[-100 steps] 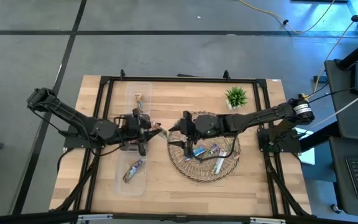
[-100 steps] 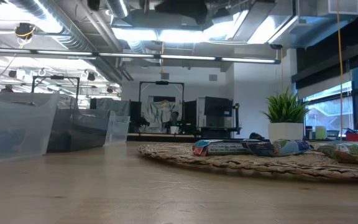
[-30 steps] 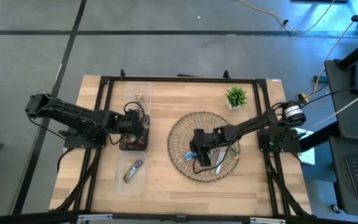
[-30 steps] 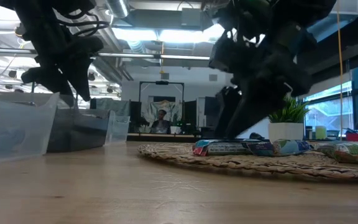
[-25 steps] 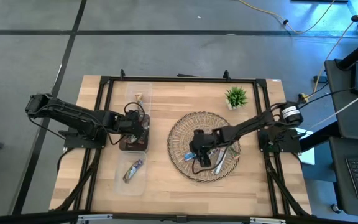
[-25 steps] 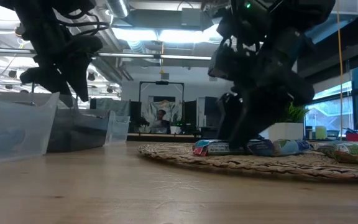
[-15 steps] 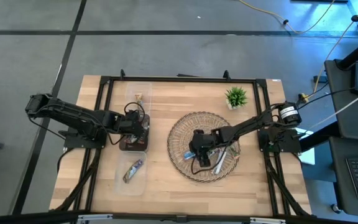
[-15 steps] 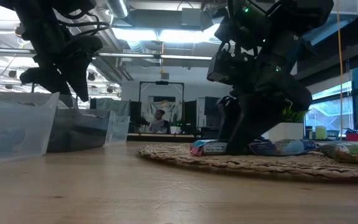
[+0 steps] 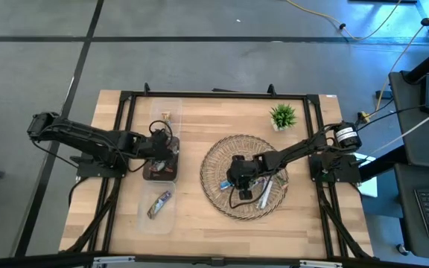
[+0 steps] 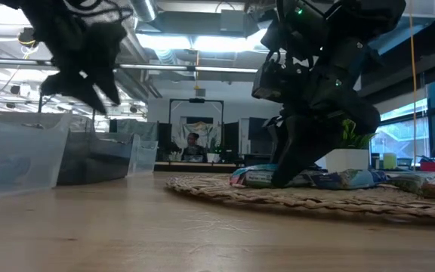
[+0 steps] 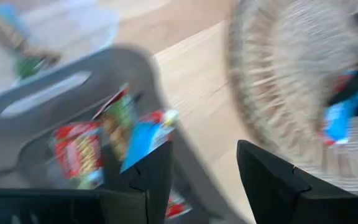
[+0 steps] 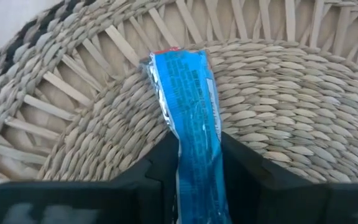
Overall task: Pick and place Granola Bars by type
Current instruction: Put the red granola bar into the black bin
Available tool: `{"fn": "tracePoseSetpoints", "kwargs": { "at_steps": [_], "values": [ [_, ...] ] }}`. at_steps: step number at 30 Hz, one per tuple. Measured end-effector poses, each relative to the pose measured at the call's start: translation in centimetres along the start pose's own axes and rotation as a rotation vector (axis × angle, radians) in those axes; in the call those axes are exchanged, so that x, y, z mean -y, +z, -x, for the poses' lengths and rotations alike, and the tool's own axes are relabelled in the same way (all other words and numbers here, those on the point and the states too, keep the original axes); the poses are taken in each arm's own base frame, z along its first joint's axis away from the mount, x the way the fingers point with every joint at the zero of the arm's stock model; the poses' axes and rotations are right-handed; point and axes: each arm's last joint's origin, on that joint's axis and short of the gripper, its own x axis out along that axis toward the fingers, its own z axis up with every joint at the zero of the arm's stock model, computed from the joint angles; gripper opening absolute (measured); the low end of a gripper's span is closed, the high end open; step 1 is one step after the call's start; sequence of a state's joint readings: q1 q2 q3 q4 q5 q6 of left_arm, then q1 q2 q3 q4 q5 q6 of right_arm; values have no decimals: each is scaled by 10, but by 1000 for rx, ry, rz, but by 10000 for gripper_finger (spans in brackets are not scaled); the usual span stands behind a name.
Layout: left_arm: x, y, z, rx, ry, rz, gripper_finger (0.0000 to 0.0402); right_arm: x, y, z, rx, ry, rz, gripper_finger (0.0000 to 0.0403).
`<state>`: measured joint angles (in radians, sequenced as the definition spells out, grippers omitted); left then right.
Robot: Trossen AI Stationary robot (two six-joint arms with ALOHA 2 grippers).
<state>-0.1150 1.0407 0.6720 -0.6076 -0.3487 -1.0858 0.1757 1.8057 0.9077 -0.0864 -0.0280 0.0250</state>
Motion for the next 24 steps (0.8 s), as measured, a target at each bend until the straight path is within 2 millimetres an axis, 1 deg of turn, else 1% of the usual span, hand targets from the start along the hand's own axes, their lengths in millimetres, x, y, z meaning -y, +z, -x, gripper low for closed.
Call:
{"fn": "tracePoseSetpoints", "kwargs": {
  "at_steps": [3,6,11,14,18,20,24],
  "values": [
    [4,6,8,65,-77,-33,168,0,3,2,-3,1,0,101],
    [10,12,16,146,-159,-113,169,0,13,5,26,1,2,100],
    [23,19,28,275,-305,-266,167,0,41,15,72,-10,4,100],
    [32,20,34,344,-378,-346,166,1,64,28,102,-64,4,100],
    [41,19,41,402,-451,-424,165,1,96,57,200,-147,31,100],
    [43,17,42,411,-466,-450,164,1,107,75,236,-201,50,100],
    [45,12,45,400,-488,-475,166,3,124,123,345,-328,38,100]
  ]
}}
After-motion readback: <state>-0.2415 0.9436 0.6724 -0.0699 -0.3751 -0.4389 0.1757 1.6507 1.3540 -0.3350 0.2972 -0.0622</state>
